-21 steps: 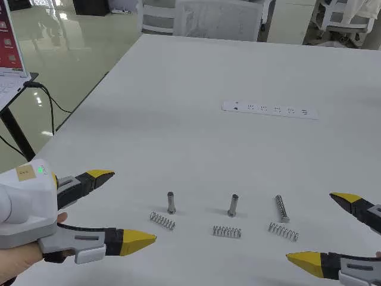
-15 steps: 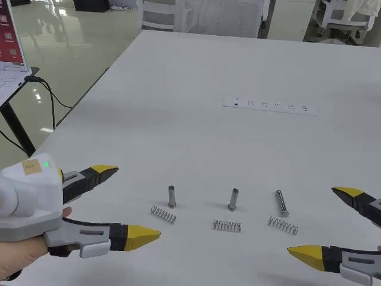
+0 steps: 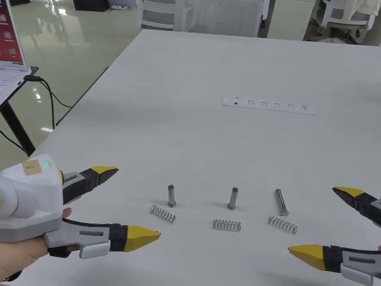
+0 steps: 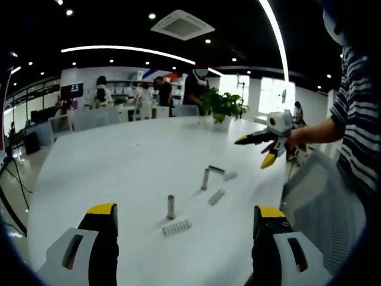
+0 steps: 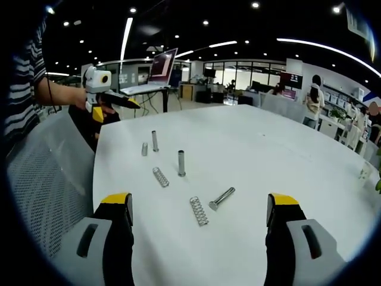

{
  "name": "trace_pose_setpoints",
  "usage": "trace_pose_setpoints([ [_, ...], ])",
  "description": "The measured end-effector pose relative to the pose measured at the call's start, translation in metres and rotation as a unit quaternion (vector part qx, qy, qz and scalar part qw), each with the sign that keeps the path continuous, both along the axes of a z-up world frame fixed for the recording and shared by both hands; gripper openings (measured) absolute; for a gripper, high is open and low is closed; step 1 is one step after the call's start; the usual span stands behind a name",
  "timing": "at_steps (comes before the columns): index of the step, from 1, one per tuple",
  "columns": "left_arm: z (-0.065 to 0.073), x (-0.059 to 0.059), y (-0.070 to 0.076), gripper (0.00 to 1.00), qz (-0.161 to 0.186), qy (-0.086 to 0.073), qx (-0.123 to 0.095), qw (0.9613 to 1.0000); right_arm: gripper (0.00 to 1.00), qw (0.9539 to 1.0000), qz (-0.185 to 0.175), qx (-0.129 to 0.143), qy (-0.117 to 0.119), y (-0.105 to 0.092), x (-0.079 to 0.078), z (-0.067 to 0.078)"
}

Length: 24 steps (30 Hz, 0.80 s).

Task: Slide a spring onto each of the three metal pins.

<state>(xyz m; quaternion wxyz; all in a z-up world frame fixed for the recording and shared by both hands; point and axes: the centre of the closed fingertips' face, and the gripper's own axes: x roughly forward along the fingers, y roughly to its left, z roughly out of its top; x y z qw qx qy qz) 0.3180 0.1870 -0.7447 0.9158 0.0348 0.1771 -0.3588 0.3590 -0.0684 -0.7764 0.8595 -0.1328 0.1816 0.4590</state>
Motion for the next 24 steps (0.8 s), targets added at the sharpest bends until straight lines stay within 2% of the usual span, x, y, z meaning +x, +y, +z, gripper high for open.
trace_pose_setpoints([
  [15,-0.0011,-0.0002,-0.0018,0.91,-0.003,0.002,0.001,1.0,0.93,1.0,0.0,-0.001,0.0,0.0006,0.0002,-0.0001],
  [24,-0.0009,0.0007,-0.0038,0.95,-0.007,-0.003,0.002,1.0,0.93,1.0,0.004,0.0,0.001,0.0034,-0.0011,-0.0012],
])
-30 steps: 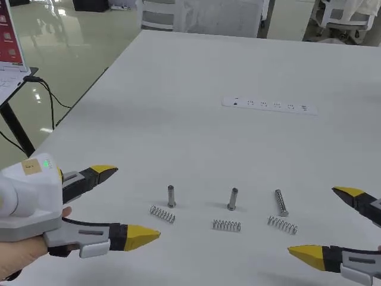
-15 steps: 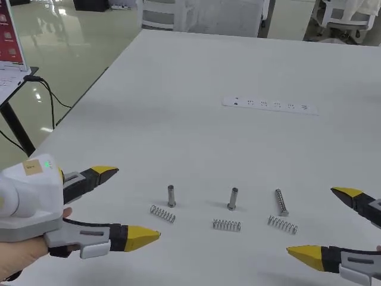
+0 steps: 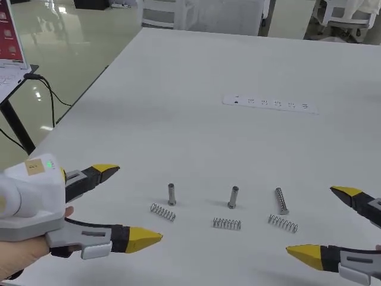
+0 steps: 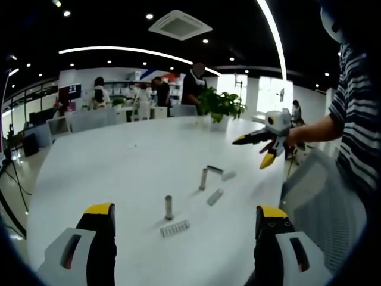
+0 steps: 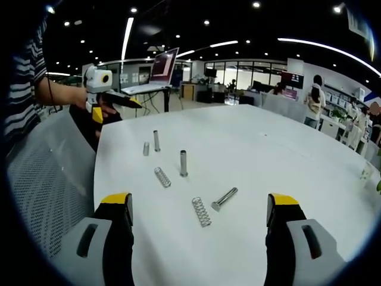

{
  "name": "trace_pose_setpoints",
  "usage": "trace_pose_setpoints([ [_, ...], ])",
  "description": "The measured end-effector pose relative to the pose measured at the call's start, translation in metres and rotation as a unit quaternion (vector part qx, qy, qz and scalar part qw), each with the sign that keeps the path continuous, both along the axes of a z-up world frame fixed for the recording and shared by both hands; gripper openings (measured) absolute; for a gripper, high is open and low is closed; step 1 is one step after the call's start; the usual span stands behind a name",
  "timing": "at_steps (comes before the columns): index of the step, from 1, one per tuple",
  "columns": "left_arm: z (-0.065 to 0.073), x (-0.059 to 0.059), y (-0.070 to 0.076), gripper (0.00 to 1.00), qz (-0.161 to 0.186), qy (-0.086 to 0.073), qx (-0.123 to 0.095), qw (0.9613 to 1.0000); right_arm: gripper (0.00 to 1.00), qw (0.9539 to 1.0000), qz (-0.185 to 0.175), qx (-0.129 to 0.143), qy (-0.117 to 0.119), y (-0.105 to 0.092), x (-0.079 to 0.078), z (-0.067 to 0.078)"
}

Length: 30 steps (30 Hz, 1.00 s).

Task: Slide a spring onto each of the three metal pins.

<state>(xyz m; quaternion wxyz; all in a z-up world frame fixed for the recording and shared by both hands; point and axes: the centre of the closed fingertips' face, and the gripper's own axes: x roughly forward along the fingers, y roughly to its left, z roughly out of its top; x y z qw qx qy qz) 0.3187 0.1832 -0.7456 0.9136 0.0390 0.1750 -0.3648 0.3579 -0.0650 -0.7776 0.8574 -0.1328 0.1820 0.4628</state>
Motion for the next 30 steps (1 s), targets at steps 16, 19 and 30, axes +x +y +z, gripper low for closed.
trace_pose_setpoints([
  [16,-0.016,0.001,-0.003,0.98,-0.004,0.014,-0.009,0.9999,0.98,0.9999,0.009,-0.005,0.011,-0.003,-0.007,-0.007],
  [19,-0.016,0.001,-0.004,0.98,-0.006,0.013,-0.01,0.9998,0.98,0.9998,0.008,-0.011,0.013,-0.007,-0.009,-0.01],
  [30,-0.012,0.004,-0.001,0.98,-0.004,0.011,-0.007,0.9999,0.99,0.9996,0.011,-0.017,0.019,-0.009,-0.012,-0.014],
])
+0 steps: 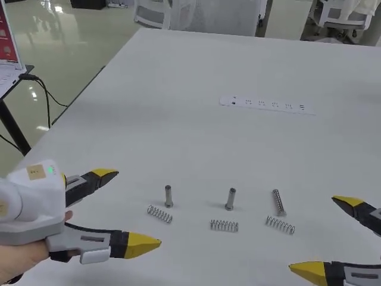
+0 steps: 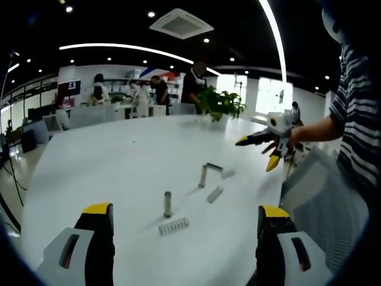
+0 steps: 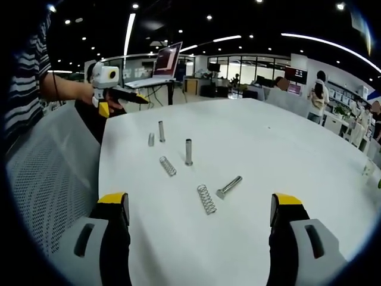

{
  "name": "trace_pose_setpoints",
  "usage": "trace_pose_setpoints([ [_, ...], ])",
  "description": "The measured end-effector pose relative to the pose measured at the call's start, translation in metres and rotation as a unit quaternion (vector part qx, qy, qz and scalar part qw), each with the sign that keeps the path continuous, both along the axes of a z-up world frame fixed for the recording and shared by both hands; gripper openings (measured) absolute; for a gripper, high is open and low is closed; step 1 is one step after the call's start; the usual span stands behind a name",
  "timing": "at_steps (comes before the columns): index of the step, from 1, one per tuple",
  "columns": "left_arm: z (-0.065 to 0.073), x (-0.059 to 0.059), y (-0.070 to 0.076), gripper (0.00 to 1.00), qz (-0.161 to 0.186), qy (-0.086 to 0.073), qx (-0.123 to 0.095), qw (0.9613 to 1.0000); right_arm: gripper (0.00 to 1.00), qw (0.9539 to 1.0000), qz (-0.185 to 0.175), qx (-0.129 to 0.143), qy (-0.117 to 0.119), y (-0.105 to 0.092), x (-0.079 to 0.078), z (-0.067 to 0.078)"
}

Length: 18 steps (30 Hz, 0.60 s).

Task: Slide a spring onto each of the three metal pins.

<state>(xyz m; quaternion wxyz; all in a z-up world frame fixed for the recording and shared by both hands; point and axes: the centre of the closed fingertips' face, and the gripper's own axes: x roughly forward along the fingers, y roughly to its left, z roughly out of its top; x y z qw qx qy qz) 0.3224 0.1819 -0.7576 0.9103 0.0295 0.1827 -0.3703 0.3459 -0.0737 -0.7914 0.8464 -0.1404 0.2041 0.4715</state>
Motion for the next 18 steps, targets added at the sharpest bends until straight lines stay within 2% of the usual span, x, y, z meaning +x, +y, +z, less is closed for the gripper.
trace_pose_setpoints([
  [5,-0.0043,-0.0038,-0.0005,0.98,-0.004,0.006,0.002,1.0,0.99,1.0,-0.001,-0.004,0.008,-0.0037,-0.0019,-0.0076],
  [11,-0.0051,-0.004,-0.0001,0.98,-0.003,0.014,0.003,0.9999,0.98,0.9999,-0.003,-0.003,0.009,-0.0027,0.0015,-0.0067],
  [16,0.0033,0.0001,0.0006,0.98,0.002,0.0,-0.001,1.0,0.96,0.9999,0.004,-0.008,0.007,0.0034,0.0052,-0.0043],
  [18,0.0041,0.0002,0.0005,0.98,0.002,-0.001,-0.004,1.0,0.96,0.9999,0.007,-0.006,0.008,0.006,0.0064,-0.0035],
])
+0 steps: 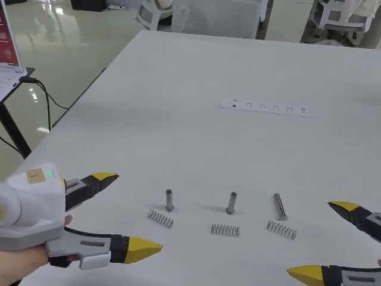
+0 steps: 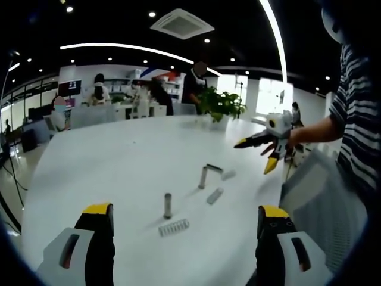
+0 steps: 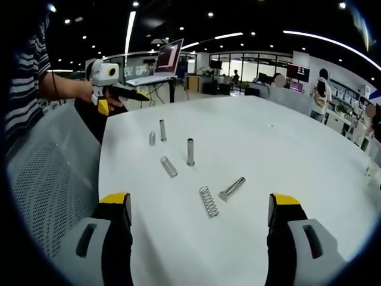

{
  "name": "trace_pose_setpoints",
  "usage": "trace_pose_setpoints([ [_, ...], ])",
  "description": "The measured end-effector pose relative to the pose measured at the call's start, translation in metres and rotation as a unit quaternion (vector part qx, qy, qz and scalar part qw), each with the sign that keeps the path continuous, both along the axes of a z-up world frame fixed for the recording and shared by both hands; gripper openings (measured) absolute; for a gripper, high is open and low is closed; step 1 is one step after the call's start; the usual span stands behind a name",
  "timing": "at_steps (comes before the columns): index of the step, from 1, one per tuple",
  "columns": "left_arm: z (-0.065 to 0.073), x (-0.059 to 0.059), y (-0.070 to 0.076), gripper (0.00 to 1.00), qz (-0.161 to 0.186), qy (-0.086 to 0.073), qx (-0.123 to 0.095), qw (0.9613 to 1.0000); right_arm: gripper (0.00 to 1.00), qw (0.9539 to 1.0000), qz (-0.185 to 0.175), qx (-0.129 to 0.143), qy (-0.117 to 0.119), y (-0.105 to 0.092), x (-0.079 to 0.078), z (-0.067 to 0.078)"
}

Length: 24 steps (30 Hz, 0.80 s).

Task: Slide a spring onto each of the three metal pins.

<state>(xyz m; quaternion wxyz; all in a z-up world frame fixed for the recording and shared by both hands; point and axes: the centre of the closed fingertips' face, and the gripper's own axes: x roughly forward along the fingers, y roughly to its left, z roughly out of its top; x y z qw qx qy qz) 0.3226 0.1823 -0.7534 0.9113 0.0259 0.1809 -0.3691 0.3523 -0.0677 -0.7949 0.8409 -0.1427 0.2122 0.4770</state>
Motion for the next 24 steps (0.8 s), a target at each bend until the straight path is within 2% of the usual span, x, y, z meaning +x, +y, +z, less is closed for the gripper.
trace_pose_setpoints([
  [8,-0.005,-0.004,0.002,0.98,0.0,0.006,0.001,1.0,0.84,1.0,0.004,0.0,0.005,0.01,0.009,0.006],
  [13,-0.005,-0.005,0.003,0.98,0.001,0.007,0.001,1.0,0.71,0.9999,0.005,-0.011,0.009,0.015,0.017,0.012],
  [15,-0.005,-0.005,0.003,0.98,0.004,0.006,0.001,1.0,0.68,0.9997,-0.003,-0.02,0.016,0.014,0.021,0.011],
  [21,-0.004,-0.004,0.004,0.98,0.006,0.004,-0.001,1.0,0.61,0.9992,-0.019,-0.015,0.03,0.015,0.03,0.011],
  [24,-0.005,-0.004,0.004,0.98,0.007,0.005,-0.002,1.0,0.56,0.9982,-0.026,-0.016,0.051,0.016,0.033,0.008],
])
